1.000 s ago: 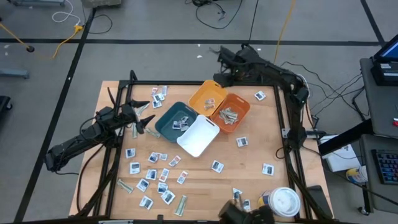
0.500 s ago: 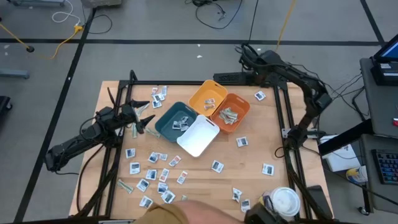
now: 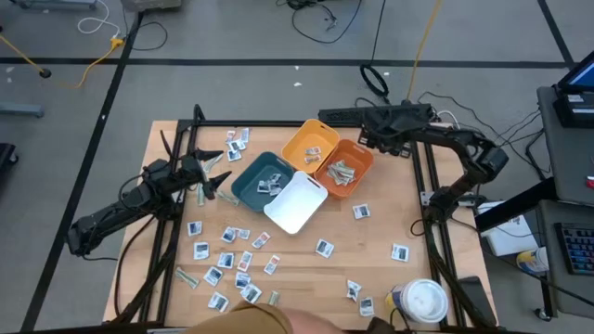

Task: Pick & Place First Aid Supplies
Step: Put the black towelette pack into the white bin

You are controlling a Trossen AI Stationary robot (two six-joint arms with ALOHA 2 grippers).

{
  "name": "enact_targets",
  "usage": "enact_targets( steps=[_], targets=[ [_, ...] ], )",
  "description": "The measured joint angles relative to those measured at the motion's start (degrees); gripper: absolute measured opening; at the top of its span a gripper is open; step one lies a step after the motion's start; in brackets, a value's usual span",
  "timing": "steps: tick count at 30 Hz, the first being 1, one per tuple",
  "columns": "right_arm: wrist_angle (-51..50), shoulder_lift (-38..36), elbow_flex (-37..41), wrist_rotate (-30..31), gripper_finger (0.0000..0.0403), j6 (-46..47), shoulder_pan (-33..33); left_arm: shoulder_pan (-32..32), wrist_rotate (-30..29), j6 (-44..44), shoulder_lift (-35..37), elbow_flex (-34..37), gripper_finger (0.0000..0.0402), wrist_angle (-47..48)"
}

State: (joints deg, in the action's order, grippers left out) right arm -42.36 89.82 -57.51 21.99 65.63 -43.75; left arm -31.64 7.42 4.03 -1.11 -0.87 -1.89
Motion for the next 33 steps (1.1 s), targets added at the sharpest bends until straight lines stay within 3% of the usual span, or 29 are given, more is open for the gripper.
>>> enact_targets(
  steps=[6,18,24,29,33],
  targets=[
    [7.7,0.0,5.1,8.0,0.0217,0.0,-0.8,0.0,0.0,0.0,0.0,0.0,0.0367,0.0],
    [15.9,4.9,6.9,6.1,0.0217,0.2,-4.6,0.0,0.0,0.0,0.0,0.0,0.0367,0.0],
    [15.1,6.7,6.9,3.8,0.0215,6.1,-5.1,0.0,0.0,0.0,0.0,0.0,0.0367,0.0],
    [13.5,6.7,6.8,3.7,0.0185,8.0,-5.1,0.0,0.0,0.0,0.0,0.0,0.0367,0.0],
    [13.6,6.7,6.8,3.5,0.0128,6.3,-5.1,0.0,0.0,0.0,0.0,0.0,0.0367,0.0]
  ],
)
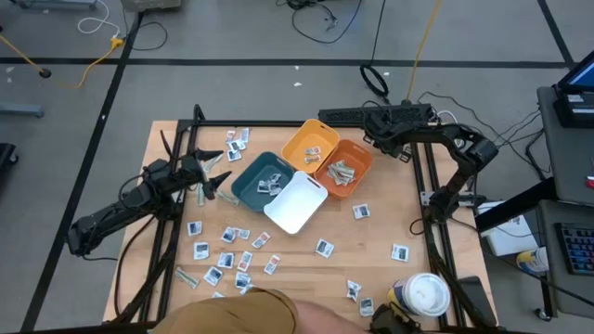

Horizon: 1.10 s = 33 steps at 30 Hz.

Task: Pick & Place First Aid Supplies
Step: Put the black towelette pack into the white bin

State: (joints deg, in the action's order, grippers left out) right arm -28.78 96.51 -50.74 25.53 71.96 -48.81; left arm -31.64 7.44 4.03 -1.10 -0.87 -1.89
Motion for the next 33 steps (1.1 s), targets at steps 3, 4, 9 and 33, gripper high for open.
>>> enact_targets(
  steps=[3,4,9,33],
  targets=[
    [0.1,0.0,0.0,0.0,0.0072,-1.5,0.0,0.0,0.0,0.0,0.0,0.0,0.0367,0.0],
    [0.1,0.0,0.0,0.0,0.0051,-2.2,0.0,0.0,0.0,0.0,0.0,0.0,0.0367,0.0],
    [0.1,0.0,0.0,-0.1,0.0008,-4.9,0.1,0.0,0.0,0.0,0.0,0.0,0.0367,0.0],
    [-3.2,-16.0,0.1,6.1,0.0,-10.3,6.9,0.0,0.0,0.0,0.0,0.0,0.0367,0.0]
  ],
)
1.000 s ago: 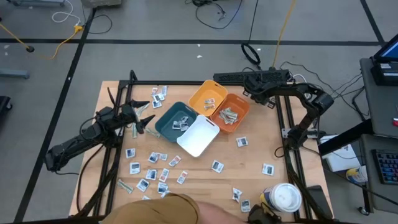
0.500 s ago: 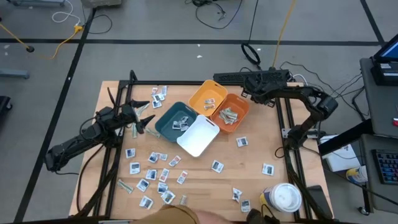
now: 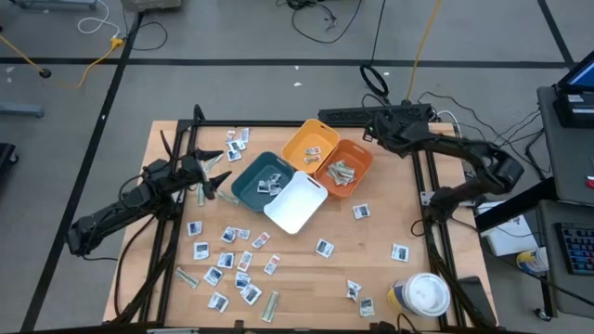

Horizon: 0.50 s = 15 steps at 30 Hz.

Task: Pick & Place First Aid Supplies
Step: Put the black towelette pack into the white bin

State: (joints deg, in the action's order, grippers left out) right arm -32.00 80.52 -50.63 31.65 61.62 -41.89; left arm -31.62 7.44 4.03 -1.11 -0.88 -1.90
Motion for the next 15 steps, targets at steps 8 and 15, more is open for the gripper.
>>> enact_targets(
  steps=[8,15],
  targets=[
    [-1.4,-4.5,0.0,2.8,0.0,-1.9,3.4,0.0,0.0,0.0,0.0,0.0,0.0367,0.0],
    [-0.3,-6.8,0.0,-0.3,0.0,-10.5,11.4,0.0,0.0,0.0,0.0,0.0,0.0367,0.0]
  ],
)
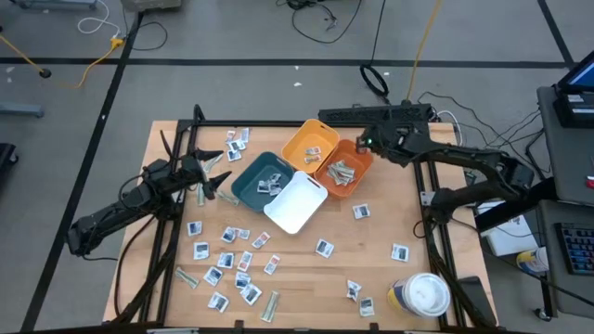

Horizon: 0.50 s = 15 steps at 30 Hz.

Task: Pick & Place First Aid Supplies
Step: Put the black towelette pack into the white bin

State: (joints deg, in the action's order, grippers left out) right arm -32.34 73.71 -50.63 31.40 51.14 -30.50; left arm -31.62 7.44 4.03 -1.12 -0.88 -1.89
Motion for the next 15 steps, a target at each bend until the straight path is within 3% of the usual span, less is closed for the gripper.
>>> enact_targets(
  steps=[15],
  targets=[
    [3.9,-1.1,-0.1,-3.2,0.0,-5.7,22.0,0.0,0.0,0.0,0.0,0.0,0.0367,0.0]
  ],
)
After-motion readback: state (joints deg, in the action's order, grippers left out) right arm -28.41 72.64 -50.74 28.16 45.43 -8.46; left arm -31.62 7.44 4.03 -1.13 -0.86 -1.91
